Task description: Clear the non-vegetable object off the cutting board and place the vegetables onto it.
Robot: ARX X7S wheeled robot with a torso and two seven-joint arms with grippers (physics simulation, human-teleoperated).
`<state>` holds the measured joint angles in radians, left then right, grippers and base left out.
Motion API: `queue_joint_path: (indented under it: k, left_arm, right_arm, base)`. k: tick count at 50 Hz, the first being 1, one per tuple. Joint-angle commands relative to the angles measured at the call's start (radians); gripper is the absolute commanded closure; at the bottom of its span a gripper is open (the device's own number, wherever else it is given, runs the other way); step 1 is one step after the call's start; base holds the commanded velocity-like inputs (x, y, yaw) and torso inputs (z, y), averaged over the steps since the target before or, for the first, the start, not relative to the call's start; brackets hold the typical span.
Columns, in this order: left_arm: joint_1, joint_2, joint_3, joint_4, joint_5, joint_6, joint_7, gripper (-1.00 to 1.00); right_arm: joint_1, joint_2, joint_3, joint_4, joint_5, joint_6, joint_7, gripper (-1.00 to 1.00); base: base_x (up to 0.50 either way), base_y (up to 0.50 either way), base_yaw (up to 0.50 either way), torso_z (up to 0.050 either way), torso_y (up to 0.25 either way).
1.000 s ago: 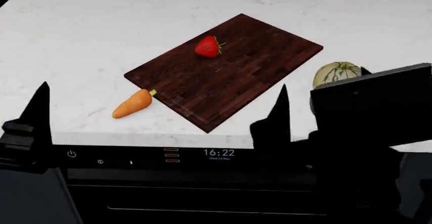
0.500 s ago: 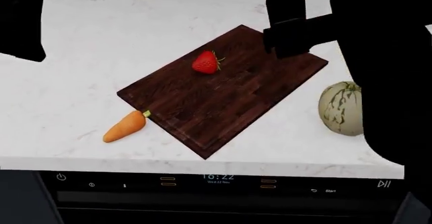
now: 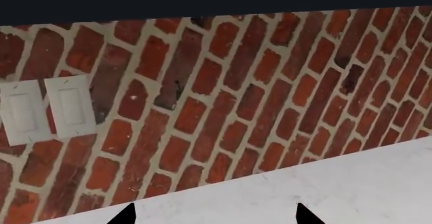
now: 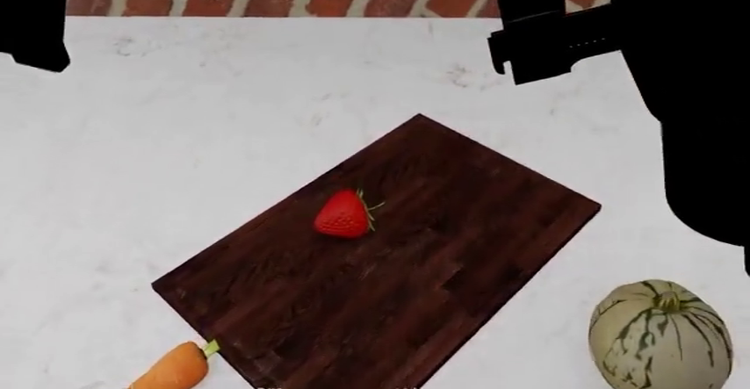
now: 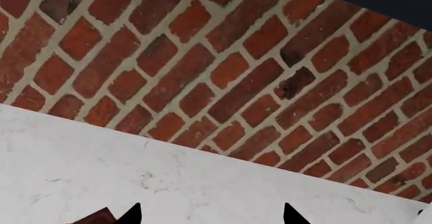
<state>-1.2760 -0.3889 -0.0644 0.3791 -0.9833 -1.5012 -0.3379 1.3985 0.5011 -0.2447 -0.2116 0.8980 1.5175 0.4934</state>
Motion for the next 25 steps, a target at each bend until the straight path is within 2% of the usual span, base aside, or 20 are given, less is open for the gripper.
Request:
queue_joint_path:
  k: [1, 4, 12, 15, 21, 25]
  left_arm:
    - [0.007, -0.002, 0.001, 0.001, -0.033, -0.001, -0.022, -1.00]
    - [0.004, -0.003, 0.009, 0.000, -0.037, 0.001, -0.025, -1.00]
    - [0.013, -0.001, 0.002, 0.004, -0.071, 0.001, -0.033, -1.00]
    - [-0.003, 0.020, -0.033, -0.034, -0.136, -0.044, -0.040, -1.00]
    - [-0.120, -0.046, 0.082, -0.217, -0.439, -0.064, -0.180, -1.00]
    - [-0.189, -0.078, 0.202, -0.307, -0.504, -0.053, -0.138, -1.00]
  right_arm:
    - [-0.050, 0.031, 0.014, -0.021, 0.039, 0.005, 0.037, -1.00]
    - [-0.072, 0.043, 0.016, -0.031, 0.039, -0.009, 0.046, -1.00]
    - [-0.058, 0.044, 0.040, -0.045, 0.080, 0.010, 0.069, -1.00]
    - [-0.039, 0.050, 0.023, -0.047, 0.087, 0.009, 0.068, -1.00]
    - [-0.020, 0.059, 0.005, -0.027, 0.085, 0.002, 0.077, -1.00]
    - [-0.004, 0.066, 0.010, -0.019, 0.099, 0.012, 0.090, -1.00]
  base:
    - [0.50, 0.00, 0.00, 0.000, 0.000]
    - [0.50, 0.00, 0.00, 0.000, 0.000]
    - [0.00, 0.00, 0.00, 0.000, 0.001]
    - [0.00, 0.00, 0.00, 0.000, 0.000]
    - [0.00, 0.00, 0.00, 0.000, 0.000]
    - [0.00, 0.00, 0.00, 0.000, 0.000]
